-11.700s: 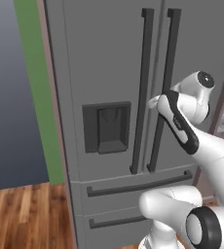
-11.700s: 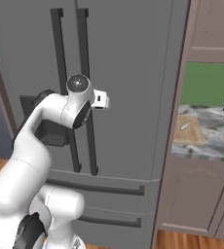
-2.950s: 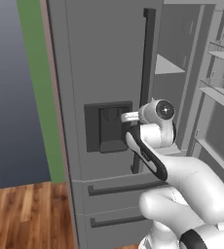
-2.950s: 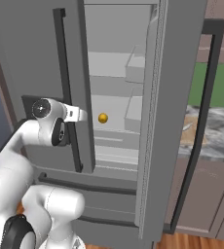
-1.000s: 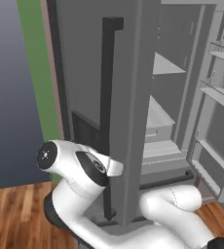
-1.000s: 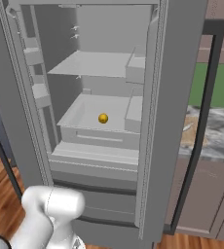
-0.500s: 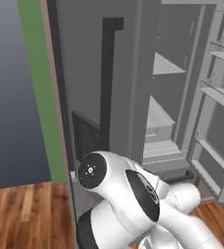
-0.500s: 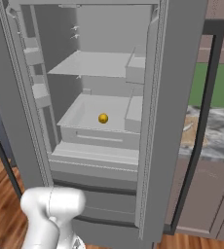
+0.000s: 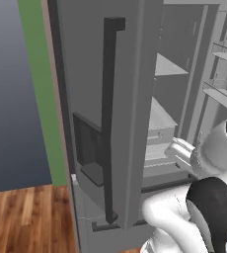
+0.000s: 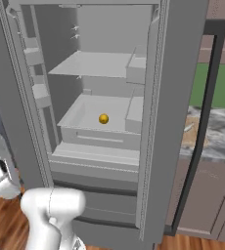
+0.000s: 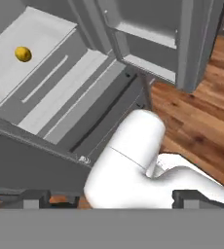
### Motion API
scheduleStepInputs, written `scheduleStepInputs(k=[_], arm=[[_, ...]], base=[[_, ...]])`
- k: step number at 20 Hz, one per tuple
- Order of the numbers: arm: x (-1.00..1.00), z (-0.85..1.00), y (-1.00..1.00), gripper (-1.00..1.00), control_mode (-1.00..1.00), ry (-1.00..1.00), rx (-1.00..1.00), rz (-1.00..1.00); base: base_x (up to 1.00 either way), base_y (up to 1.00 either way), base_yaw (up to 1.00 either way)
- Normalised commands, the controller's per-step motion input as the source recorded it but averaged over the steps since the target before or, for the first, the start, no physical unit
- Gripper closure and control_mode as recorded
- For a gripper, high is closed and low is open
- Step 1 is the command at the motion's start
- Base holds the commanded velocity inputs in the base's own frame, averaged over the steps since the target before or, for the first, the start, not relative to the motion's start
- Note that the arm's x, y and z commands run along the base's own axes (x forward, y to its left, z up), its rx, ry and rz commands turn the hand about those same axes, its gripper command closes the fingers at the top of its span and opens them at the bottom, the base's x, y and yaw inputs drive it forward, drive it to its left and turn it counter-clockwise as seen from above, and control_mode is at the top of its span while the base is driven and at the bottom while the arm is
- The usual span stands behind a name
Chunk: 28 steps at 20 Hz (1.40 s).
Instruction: Retrieve a lemon from the fridge and place it on the cutting board with the fish.
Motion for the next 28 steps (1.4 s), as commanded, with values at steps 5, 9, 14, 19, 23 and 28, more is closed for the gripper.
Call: scheduleStepInputs(k=[5, 9, 14, 19, 23, 28], arm=[[0.89, -0.21, -0.59, -1.00, -1.00, 0.22, 0.66, 0.14], [0.99, -0.18, -0.23, -1.00, -1.00, 0.21, 0.45, 0.10], [0.92, -0.34, 0.18, -1.00, -1.00, 0.14, 0.21, 0.10], [0.51, -0.47, 0.33, -1.00, -1.00, 0.04, 0.00, 0.02], [0.51, -0.29, 0.04, -1.00, -1.00, 0.03, 0.02, 0.01], [0.40, -0.51, 0.28, -1.00, -1.00, 0.15, 0.06, 0.06]], base=[[0.00, 0.00, 0.00], [0.00, 0.00, 0.00], [0.00, 0.00, 0.00], [0.00, 0.00, 0.00], [0.00, 0.00, 0.00], [0.00, 0.00, 0.00]])
